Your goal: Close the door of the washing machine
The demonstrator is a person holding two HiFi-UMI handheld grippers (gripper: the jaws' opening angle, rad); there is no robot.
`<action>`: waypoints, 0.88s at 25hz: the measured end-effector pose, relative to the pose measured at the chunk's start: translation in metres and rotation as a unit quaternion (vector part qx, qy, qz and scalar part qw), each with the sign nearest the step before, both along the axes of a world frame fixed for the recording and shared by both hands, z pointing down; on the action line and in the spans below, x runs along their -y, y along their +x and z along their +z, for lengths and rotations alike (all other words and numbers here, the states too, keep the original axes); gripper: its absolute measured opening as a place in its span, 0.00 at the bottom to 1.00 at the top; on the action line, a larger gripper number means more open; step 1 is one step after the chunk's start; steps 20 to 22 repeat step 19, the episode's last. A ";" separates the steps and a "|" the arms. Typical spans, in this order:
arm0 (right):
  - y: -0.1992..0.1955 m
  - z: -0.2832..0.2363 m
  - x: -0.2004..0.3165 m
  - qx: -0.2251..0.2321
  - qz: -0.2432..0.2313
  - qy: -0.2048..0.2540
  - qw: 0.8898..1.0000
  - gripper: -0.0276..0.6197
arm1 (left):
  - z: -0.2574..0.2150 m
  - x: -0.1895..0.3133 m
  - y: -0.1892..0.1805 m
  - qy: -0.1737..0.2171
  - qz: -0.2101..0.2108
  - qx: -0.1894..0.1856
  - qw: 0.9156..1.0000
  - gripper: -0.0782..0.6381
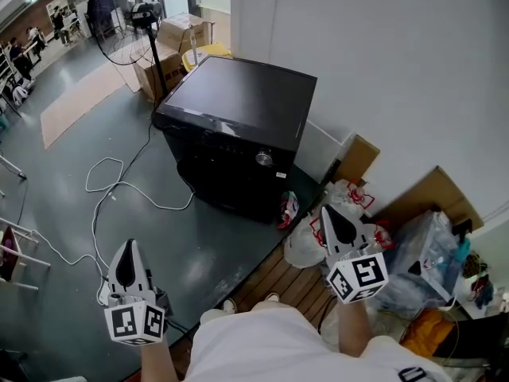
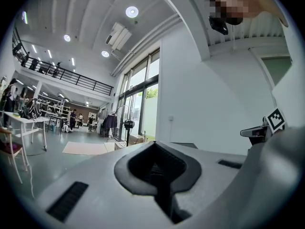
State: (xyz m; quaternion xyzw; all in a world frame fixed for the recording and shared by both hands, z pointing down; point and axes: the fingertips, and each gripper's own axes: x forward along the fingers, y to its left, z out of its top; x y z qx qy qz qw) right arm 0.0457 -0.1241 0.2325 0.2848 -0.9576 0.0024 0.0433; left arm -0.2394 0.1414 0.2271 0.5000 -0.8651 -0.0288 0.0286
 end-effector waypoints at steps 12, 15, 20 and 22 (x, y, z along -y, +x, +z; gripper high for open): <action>-0.015 0.000 -0.011 -0.005 -0.008 0.009 1.000 0.04 | 0.001 -0.015 -0.006 0.002 -0.008 -0.001 1.000 0.12; -0.019 -0.001 -0.012 -0.007 -0.011 0.014 1.000 0.04 | 0.001 -0.016 -0.006 0.000 -0.009 -0.002 1.000 0.12; -0.025 -0.005 -0.014 -0.004 -0.022 0.022 1.000 0.04 | 0.000 -0.017 -0.006 0.002 -0.011 -0.002 1.000 0.12; -0.025 -0.005 -0.014 -0.004 -0.022 0.022 1.000 0.04 | 0.000 -0.017 -0.006 0.002 -0.011 -0.002 1.000 0.12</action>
